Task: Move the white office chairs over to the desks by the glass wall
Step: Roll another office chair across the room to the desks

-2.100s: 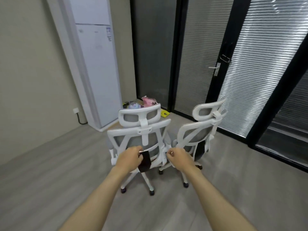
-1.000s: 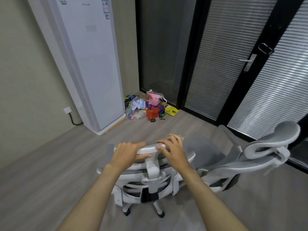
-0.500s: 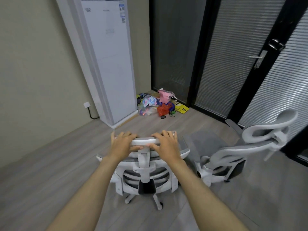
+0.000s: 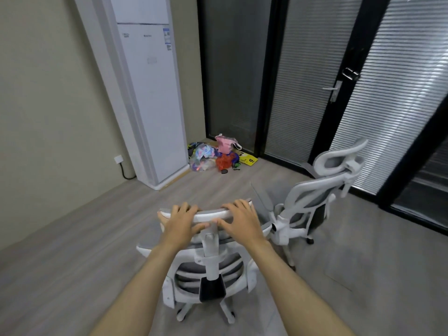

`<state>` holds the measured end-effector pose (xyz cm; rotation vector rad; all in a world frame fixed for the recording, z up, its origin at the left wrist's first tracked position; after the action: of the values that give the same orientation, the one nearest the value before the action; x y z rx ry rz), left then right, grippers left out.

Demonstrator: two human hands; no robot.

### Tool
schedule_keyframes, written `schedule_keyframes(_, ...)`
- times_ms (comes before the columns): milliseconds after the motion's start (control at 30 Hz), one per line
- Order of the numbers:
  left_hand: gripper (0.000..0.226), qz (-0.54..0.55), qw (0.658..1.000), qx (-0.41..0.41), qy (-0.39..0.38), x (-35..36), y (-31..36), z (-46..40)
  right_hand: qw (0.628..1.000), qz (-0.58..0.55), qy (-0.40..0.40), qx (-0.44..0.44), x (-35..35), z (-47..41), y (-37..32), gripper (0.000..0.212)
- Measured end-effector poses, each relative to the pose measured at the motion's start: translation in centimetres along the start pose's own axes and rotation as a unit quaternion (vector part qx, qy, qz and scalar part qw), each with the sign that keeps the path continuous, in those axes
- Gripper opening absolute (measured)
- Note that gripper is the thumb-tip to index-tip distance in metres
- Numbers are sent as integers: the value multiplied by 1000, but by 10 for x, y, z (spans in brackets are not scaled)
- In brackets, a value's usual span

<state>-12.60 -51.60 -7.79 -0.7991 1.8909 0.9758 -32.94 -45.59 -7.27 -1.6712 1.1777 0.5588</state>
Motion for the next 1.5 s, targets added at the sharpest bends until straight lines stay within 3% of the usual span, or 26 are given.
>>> schedule_keyframes(167, 51, 11, 999, 31, 4, -12, 22, 70, 999, 24, 30, 39, -26, 80, -23, 55)
schedule_keyframes(367, 59, 14, 998, 56, 10, -38, 51, 157, 994, 82, 4, 78, -61, 179, -54, 52)
schedule_keyframes(533, 43, 37, 996, 85, -13, -50, 82, 218, 989, 110, 36, 91, -96, 262, -68, 50)
schedule_keyframes(667, 43, 30, 993, 112, -36, -58, 120, 266, 987, 114, 57, 95, -129, 324, -73, 52)
schedule_keyframes(967, 41, 9, 983, 175, -64, -68, 242, 380, 980, 95, 74, 157, -224, 474, -53, 54)
schedule_keyframes(1100, 50, -7, 975, 206, -77, -68, 305, 434, 974, 99, 80, 190, -270, 549, -36, 51)
schedule_keyframes(1300, 46, 60, 958, 266, -92, -65, 407, 515, 957, 135, 108, 232, -341, 663, -13, 44)
schedule_keyframes(1500, 45, 127, 927, 324, -137, -56, 508, 598, 926, 200, 140, 288, -409, 782, 13, 52)
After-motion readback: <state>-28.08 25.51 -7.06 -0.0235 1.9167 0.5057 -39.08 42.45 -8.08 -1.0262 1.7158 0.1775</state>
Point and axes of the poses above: each hand's wrist, its own z-axis away from the middle knuckle, its own x-axis out of the palm, y = z × x, the point moved 2 cm from there along -z, towards the middle knuckle, and after that the axes turned 8 degrees about y, right-handed, at the moved point
